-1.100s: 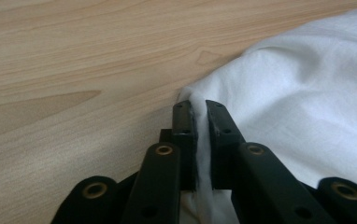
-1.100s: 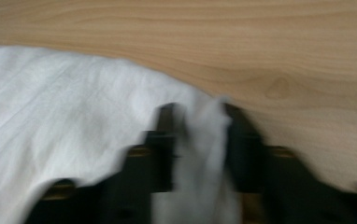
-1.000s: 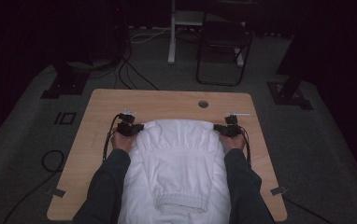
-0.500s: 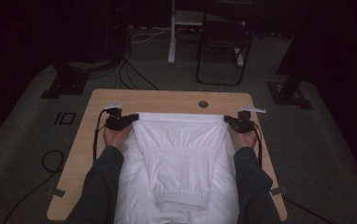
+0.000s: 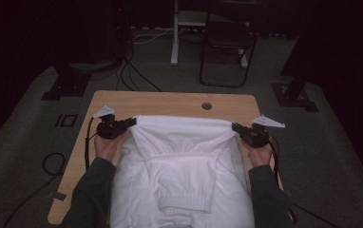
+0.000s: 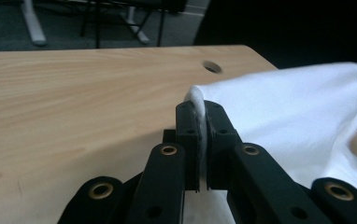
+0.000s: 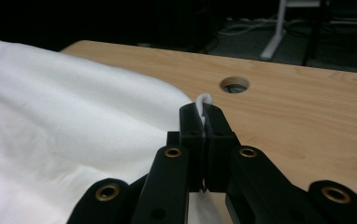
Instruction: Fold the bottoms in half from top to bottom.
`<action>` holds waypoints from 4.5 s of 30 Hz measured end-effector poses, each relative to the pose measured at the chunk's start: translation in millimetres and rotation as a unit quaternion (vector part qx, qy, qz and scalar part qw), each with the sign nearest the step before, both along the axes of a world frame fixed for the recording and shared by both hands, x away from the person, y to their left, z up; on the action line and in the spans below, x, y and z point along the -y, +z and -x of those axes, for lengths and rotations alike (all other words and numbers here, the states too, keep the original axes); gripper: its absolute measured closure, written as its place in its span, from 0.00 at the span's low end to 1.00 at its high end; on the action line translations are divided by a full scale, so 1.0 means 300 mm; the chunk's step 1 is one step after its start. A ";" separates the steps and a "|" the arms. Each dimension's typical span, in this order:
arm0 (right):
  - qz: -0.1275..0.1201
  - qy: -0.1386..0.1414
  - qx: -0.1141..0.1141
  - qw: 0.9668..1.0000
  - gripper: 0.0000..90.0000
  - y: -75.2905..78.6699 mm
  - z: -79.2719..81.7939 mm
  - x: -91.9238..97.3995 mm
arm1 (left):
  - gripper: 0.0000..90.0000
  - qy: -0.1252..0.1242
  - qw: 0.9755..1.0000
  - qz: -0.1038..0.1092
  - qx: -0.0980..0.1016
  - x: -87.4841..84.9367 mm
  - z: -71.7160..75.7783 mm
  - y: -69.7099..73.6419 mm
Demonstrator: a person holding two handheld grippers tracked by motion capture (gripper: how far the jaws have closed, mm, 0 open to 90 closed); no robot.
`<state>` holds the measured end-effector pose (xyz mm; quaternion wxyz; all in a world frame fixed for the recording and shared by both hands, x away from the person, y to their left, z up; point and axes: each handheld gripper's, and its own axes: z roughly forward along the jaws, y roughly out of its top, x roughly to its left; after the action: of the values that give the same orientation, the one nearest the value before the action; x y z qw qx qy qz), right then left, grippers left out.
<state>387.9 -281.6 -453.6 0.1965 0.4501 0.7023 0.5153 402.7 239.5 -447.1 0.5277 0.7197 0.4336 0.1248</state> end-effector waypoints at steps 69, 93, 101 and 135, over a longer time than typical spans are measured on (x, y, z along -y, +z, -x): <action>0.136 -0.009 -0.123 0.983 0.97 -0.289 -0.020 -0.131 | 0.95 0.062 0.974 -0.211 -0.063 0.139 -0.015 -0.291; 0.060 -0.049 -0.090 0.993 0.98 -0.165 -0.127 -0.073 | 0.97 0.093 0.991 -0.086 -0.039 0.084 -0.094 -0.130; 0.055 -0.058 0.014 0.997 0.98 0.039 -0.042 -0.028 | 0.97 0.074 0.994 -0.067 0.041 0.080 -0.004 0.072; 0.127 0.057 -0.056 0.989 0.63 -0.172 0.065 -0.338 | 0.75 -0.057 0.985 -0.155 -0.047 0.386 0.077 -0.186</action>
<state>368.3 -180.1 -505.3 0.1829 0.4089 0.7964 0.4063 379.7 123.7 -502.9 0.3952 0.8213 0.3919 0.1257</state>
